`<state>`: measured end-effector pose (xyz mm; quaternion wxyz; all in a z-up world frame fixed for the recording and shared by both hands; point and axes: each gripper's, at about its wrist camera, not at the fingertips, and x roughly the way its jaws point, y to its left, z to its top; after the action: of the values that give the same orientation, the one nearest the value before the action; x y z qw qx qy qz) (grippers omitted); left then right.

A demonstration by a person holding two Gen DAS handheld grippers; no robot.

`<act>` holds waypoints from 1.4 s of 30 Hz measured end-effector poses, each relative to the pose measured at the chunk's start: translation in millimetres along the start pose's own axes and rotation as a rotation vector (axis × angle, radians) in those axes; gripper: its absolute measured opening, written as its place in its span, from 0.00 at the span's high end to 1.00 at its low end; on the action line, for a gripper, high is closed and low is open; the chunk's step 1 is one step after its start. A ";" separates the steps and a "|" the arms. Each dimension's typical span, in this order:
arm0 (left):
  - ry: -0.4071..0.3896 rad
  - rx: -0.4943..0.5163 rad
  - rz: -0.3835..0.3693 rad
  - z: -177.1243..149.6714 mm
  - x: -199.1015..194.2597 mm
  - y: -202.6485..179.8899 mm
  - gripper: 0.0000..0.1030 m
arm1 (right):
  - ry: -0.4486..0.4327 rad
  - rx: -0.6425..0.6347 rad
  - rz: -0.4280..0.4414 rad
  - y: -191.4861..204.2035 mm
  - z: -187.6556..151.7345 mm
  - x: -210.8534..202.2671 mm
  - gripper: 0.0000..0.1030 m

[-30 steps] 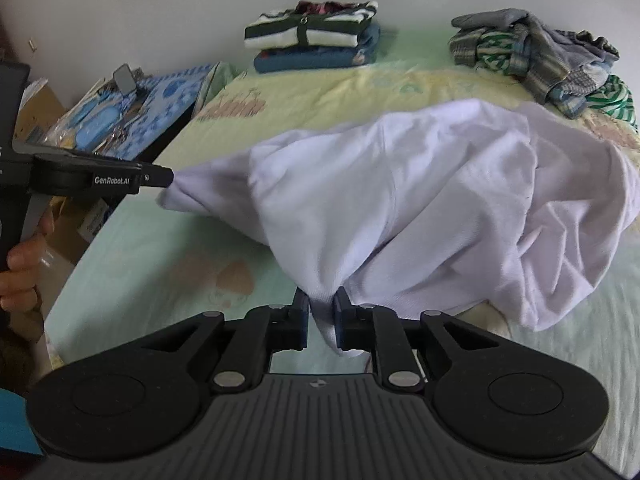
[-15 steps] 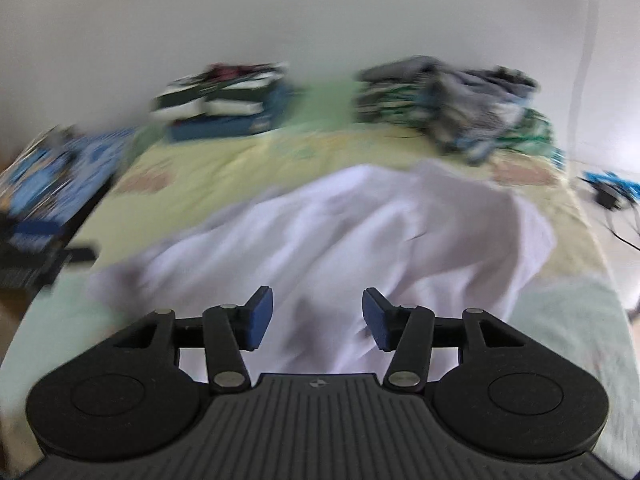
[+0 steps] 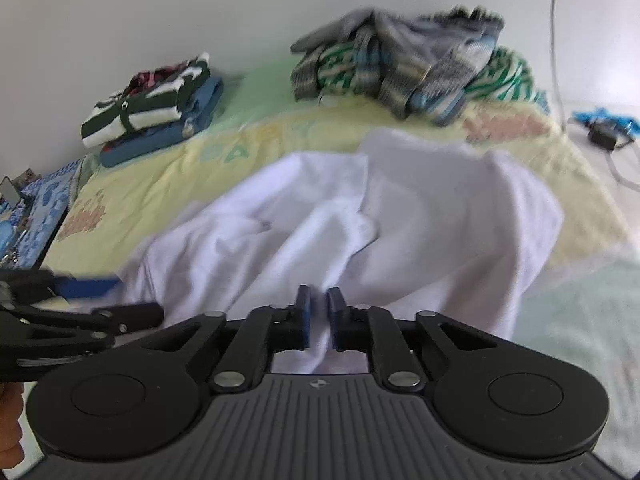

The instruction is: Fold clothes

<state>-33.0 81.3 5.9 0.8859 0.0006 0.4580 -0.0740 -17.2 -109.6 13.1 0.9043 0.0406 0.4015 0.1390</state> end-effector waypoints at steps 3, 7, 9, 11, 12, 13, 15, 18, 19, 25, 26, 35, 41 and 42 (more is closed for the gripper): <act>-0.011 -0.017 0.001 -8.9 -5.8 -4.5 0.99 | -0.041 -0.017 -0.033 -11.1 1.9 -11.0 0.96; -0.050 -0.021 -0.032 -17.3 -24.2 -13.6 1.00 | -0.008 -0.013 0.026 -16.5 0.4 -15.0 0.88; -0.049 -0.023 -0.047 -22.1 -30.1 -16.7 1.00 | 0.008 -0.031 0.087 -3.6 0.3 -12.8 0.77; -0.040 -0.031 -0.058 -27.2 -31.6 -18.5 1.00 | 0.024 -0.048 0.148 9.3 0.3 -10.6 0.54; -0.034 -0.035 -0.061 -29.9 -31.0 -19.6 1.00 | 0.032 -0.057 0.179 15.7 0.3 -9.5 0.52; -0.028 -0.037 -0.063 -32.4 -30.2 -21.1 1.00 | 0.040 -0.066 0.209 22.2 0.3 -8.4 0.49; -0.014 -0.039 -0.063 -37.3 -28.2 -24.6 1.00 | 0.057 -0.083 0.271 35.1 0.2 -6.2 0.40; -0.013 -0.047 -0.062 -42.5 -29.4 -29.2 1.00 | 0.093 -0.097 0.293 52.1 -1.9 8.0 0.40; -0.015 -0.050 -0.067 -43.6 -30.8 -30.4 0.99 | 0.105 -0.099 0.297 57.0 -2.5 13.2 0.41; -0.031 0.000 -0.057 -52.9 -44.5 -33.1 0.80 | 0.161 -0.077 0.264 56.7 -6.8 28.6 0.94; -0.040 0.008 -0.044 -54.1 -48.8 -29.9 0.74 | 0.152 -0.073 0.260 52.5 -7.5 25.7 0.95; -0.145 -0.021 0.108 -41.9 -79.1 34.4 0.32 | 0.075 -0.089 0.094 -2.8 -15.7 -23.5 0.97; -0.092 -0.059 0.113 -31.8 -47.1 58.4 0.30 | 0.104 0.013 0.085 -34.6 -26.7 -36.8 0.88; -0.078 -0.071 0.108 -31.2 -40.3 62.0 0.30 | 0.096 0.026 0.113 -30.9 -24.3 -37.6 0.80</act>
<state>-73.2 150.1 16.4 0.9052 -0.0089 0.4247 -0.0098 -52.3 -150.8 17.9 0.8741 0.0682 0.4435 0.1862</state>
